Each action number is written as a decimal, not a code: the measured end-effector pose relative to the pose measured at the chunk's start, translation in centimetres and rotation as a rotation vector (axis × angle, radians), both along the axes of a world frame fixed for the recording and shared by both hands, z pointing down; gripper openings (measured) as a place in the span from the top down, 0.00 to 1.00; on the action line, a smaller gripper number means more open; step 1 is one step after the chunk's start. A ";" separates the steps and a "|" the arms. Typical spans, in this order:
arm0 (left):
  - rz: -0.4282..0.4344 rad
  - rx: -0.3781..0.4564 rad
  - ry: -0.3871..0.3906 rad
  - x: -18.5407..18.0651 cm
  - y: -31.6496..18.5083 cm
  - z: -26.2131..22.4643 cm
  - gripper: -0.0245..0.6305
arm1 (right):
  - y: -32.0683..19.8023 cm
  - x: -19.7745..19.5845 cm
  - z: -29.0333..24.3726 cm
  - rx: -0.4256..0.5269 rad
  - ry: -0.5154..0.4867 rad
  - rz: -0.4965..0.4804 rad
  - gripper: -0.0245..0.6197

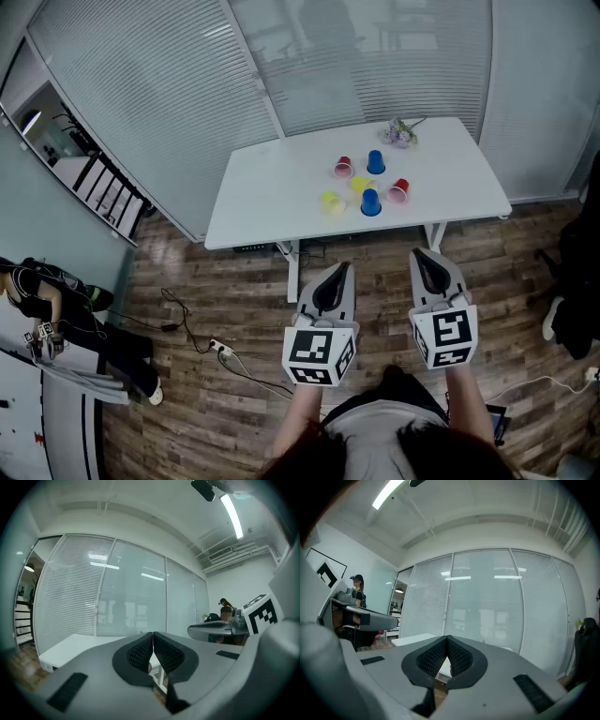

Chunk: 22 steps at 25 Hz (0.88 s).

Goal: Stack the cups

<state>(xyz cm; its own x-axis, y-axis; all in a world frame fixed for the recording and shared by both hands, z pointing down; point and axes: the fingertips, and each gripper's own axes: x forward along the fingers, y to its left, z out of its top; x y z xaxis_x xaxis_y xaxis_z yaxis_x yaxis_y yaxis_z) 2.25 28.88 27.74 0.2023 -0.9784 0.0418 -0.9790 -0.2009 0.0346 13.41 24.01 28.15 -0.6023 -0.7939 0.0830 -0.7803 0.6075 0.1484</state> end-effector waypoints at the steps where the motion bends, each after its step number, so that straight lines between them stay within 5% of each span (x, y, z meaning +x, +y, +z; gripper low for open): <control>1: 0.003 0.001 0.000 0.1 -0.1 0.0 0.93 | -0.1 0.1 0.0 -0.001 0.000 -0.001 0.93; 16: 0.024 -0.009 0.018 2.7 -3.1 0.7 0.93 | -1.0 1.8 -0.6 -0.030 -0.111 -0.048 0.93; 22: 0.000 -0.012 0.022 3.1 -5.6 1.0 0.93 | -3.7 2.0 0.0 -0.023 -0.077 -0.069 0.93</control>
